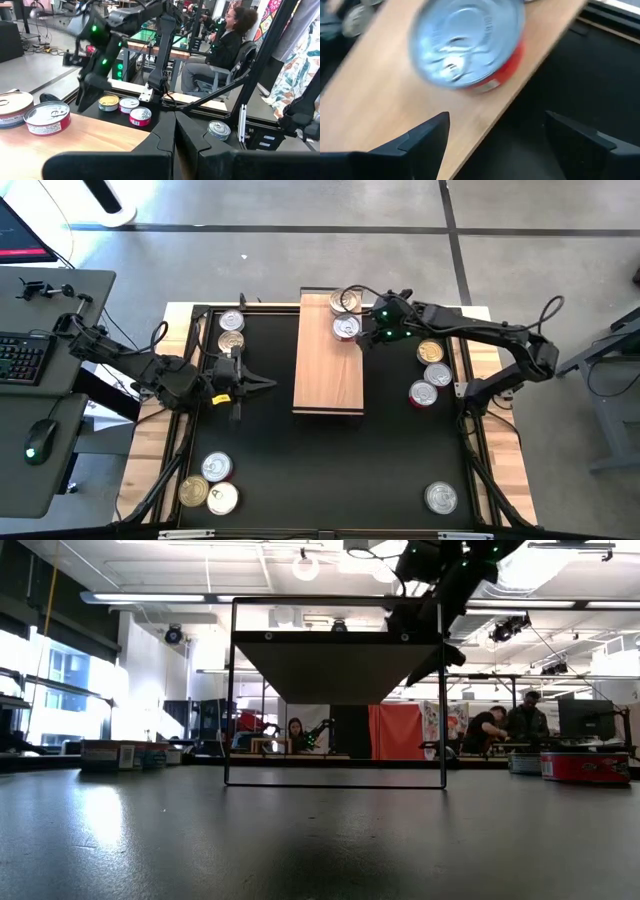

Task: Stack canned seafood by type on shelf
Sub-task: Stack the red tuna can on top of the red tuna can on the shelf

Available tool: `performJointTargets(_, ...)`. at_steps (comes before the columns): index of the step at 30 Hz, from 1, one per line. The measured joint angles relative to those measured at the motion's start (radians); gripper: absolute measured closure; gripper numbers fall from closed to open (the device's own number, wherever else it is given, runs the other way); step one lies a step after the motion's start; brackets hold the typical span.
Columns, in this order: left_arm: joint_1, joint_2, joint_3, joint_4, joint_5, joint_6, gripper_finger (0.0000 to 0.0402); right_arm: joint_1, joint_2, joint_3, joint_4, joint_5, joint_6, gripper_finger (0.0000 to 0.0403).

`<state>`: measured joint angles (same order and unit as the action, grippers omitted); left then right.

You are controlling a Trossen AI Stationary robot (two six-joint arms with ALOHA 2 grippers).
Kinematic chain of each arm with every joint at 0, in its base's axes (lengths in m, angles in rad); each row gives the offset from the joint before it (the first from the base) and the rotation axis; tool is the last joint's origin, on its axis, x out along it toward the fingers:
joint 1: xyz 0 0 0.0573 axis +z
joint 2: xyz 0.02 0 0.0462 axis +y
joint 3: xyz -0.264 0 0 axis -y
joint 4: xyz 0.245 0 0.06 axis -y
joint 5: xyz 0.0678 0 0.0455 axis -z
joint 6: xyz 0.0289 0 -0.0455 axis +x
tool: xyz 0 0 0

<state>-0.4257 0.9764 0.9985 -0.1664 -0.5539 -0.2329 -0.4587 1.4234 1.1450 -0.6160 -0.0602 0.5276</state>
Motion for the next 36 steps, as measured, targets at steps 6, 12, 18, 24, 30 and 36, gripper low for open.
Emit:
performJointTargets(6,-0.009,0.000,0.000,-0.038,0.001,0.000,0.0401,0.033,-0.143,0.000,-0.105,-0.091,-0.113,0.0091)
performJointTargets(12,-0.004,0.000,0.000,-0.048,0.002,0.000,0.0401,0.123,-0.263,0.000,-0.277,-0.082,-0.040,0.0091)
performJointTargets(18,0.023,0.000,0.000,-0.047,0.002,0.003,0.0401,0.215,-0.280,-0.002,-0.498,0.055,0.019,0.0091)
performJointTargets(24,0.027,0.000,0.000,-0.046,0.002,0.000,0.0402,0.239,-0.275,-0.158,-0.629,0.135,0.190,0.0174)
performJointTargets(30,0.027,0.000,0.000,-0.045,0.001,-0.035,0.0401,0.281,-0.288,-0.348,-0.586,0.079,0.266,0.0383)
performJointTargets(36,0.027,0.039,0.000,0.013,-0.006,-0.065,0.0401,0.327,-0.292,-0.405,-0.563,0.116,0.321,0.0399)
